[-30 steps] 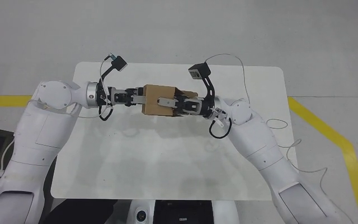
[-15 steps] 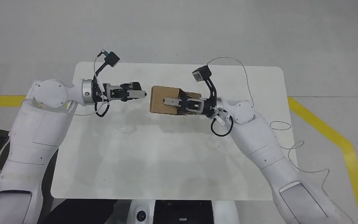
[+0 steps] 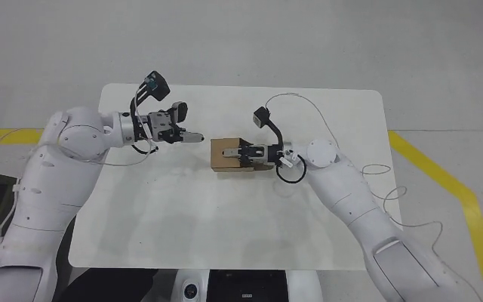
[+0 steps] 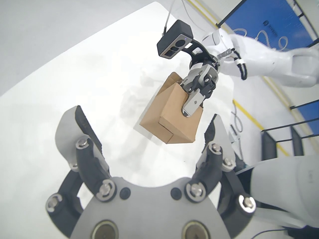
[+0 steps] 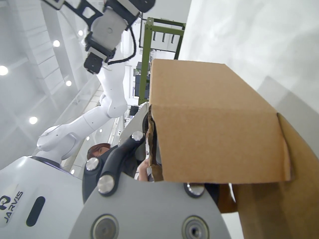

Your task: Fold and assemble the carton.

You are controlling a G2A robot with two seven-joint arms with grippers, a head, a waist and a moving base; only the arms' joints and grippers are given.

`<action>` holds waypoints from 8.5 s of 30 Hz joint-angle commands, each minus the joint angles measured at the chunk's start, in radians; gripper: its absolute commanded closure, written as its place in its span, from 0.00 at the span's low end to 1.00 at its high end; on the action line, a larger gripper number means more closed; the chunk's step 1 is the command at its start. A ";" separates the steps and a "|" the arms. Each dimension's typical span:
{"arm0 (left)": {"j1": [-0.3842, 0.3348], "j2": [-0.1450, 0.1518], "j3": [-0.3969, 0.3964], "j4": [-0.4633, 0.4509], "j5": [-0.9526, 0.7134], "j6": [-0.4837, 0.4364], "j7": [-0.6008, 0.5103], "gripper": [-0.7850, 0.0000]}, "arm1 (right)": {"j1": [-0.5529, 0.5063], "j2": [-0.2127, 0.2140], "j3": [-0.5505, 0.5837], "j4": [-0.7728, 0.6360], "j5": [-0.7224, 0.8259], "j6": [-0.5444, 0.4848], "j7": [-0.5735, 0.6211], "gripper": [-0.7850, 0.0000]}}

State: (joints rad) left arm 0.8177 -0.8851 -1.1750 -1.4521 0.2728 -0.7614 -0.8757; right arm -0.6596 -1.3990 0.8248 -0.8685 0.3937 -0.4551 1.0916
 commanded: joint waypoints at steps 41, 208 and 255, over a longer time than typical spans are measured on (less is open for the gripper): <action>0.114 -0.029 0.106 -0.104 0.656 -0.092 0.469 0.00 | 0.005 0.084 0.180 -0.162 -0.171 -0.027 0.093 0.00; 0.088 -0.098 0.147 0.005 0.837 -0.084 0.532 0.00 | 0.092 0.053 -0.037 -0.111 -0.483 0.202 -0.030 1.00; 0.092 -0.102 0.136 0.008 0.832 -0.087 0.521 0.00 | 0.139 -0.004 -0.037 0.072 -0.330 0.108 -0.009 1.00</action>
State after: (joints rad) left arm 0.9095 -0.9869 -1.0389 -1.4446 1.1051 -0.8485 -0.3545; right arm -0.5173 -1.4089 0.7798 -0.7827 0.0735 -0.3610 1.0775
